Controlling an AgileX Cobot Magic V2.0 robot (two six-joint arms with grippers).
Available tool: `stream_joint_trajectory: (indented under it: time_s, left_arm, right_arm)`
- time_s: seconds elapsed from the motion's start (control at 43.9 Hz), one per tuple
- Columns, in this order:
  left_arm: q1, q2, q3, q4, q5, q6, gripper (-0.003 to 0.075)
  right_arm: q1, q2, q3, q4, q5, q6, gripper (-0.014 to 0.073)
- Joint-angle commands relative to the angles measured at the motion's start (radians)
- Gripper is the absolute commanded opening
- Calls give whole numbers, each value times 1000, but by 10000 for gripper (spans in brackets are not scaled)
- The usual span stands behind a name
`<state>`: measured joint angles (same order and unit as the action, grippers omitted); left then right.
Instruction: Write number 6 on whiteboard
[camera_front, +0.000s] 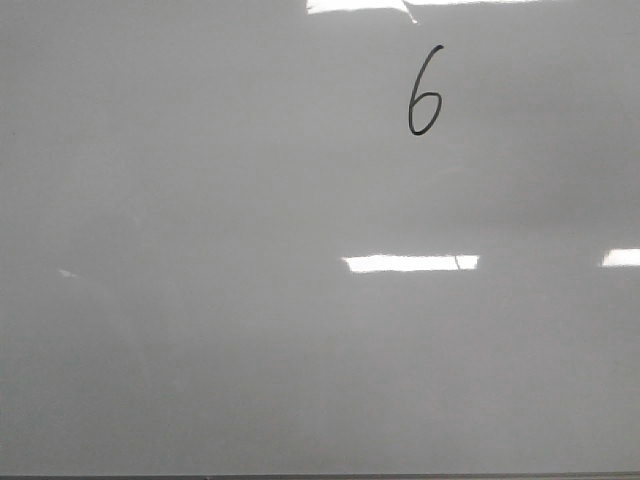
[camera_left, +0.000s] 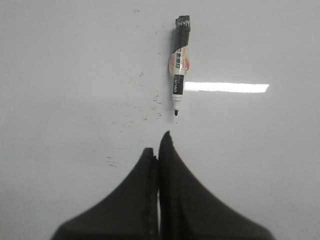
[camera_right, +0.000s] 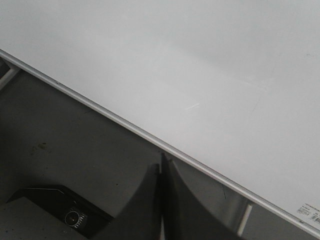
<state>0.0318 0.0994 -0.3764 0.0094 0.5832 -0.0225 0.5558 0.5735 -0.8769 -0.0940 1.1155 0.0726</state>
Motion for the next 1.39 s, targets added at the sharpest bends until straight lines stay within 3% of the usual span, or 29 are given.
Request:
stream_joint_trajectory:
  time_s: [0.0, 0.068, 0.342, 0.615, 1.368]
  left_arm:
    - [3, -19, 59, -20, -199, 30, -20]
    - [3, -43, 116, -56, -265, 83, -20]
    - [3, -121, 280, -63, -391, 82, -20]
    - [-27, -121, 385, 21, -616, 82, -20]
    - [-45, -121, 385, 2, -632, 62, -20]
  right_arm:
    - [-3, 3, -34, -18, -62, -1, -121]
    - [-3, 3, -34, -18, -62, -1, -121]
    - [-3, 3, -34, -18, -62, -1, -121]
    - [-3, 3, -34, -18, -61, -1, -121]
    - [-3, 3, -34, -18, -61, -1, -121]
